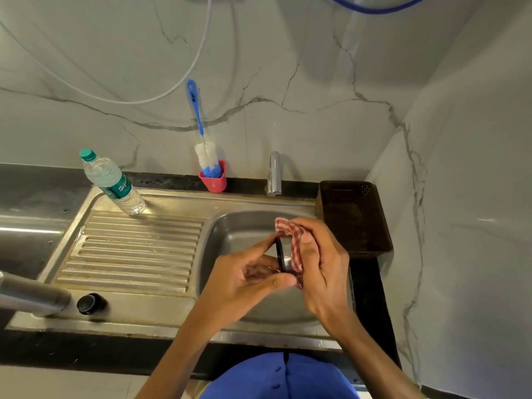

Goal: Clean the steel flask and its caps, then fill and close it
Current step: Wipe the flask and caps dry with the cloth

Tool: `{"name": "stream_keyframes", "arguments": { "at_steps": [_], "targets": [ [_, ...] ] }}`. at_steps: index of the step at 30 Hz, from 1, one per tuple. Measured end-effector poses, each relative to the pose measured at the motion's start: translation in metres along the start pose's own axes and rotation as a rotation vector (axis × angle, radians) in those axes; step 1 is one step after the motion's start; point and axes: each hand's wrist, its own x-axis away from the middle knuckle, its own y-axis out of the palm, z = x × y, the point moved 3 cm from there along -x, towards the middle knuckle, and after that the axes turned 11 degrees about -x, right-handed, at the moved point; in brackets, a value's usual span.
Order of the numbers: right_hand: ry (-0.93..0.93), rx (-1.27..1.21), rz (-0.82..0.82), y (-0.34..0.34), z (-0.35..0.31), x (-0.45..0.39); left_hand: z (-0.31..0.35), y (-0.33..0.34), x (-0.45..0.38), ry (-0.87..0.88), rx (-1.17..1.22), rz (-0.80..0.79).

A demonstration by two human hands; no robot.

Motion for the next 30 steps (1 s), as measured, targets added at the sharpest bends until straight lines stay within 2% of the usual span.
{"name": "stream_keyframes", "arguments": {
  "at_steps": [2, 8, 12, 15, 17, 20, 23, 25, 27, 30],
  "targets": [
    [-0.027, 0.076, -0.063, -0.001, -0.004, -0.003, -0.001, -0.005, 0.0, 0.05, -0.019, -0.017],
    [-0.081, 0.17, -0.161, 0.006, -0.024, -0.016, -0.005, -0.013, -0.003, 0.125, 0.013, 0.085],
    [-0.122, 0.337, -0.142, 0.012, -0.037, -0.02, -0.003, -0.015, -0.001, 0.17, -0.031, 0.164],
    [-0.077, 0.379, -0.089, 0.018, -0.041, -0.022, -0.006, -0.014, -0.003, 0.144, -0.004, 0.194],
    [0.004, 0.269, -0.041, 0.021, -0.038, -0.024, -0.008, -0.014, -0.006, 0.133, 0.0, 0.207],
    [0.228, -0.065, 0.008, 0.024, -0.027, -0.024, -0.01, -0.015, -0.007, 0.175, -0.139, 0.238],
    [0.38, -0.242, 0.055, 0.025, -0.015, -0.019, -0.011, -0.019, -0.007, 0.197, -0.231, 0.172],
    [0.416, -0.294, 0.113, 0.024, -0.009, -0.014, -0.008, -0.017, -0.004, 0.119, -0.111, 0.098],
    [0.4, -0.316, 0.158, 0.023, -0.007, -0.01, -0.006, -0.015, 0.0, -0.007, 0.042, 0.135],
    [0.261, -0.273, 0.169, 0.022, -0.017, -0.005, -0.004, -0.012, 0.002, -0.116, 0.034, 0.156]
  ]
}}
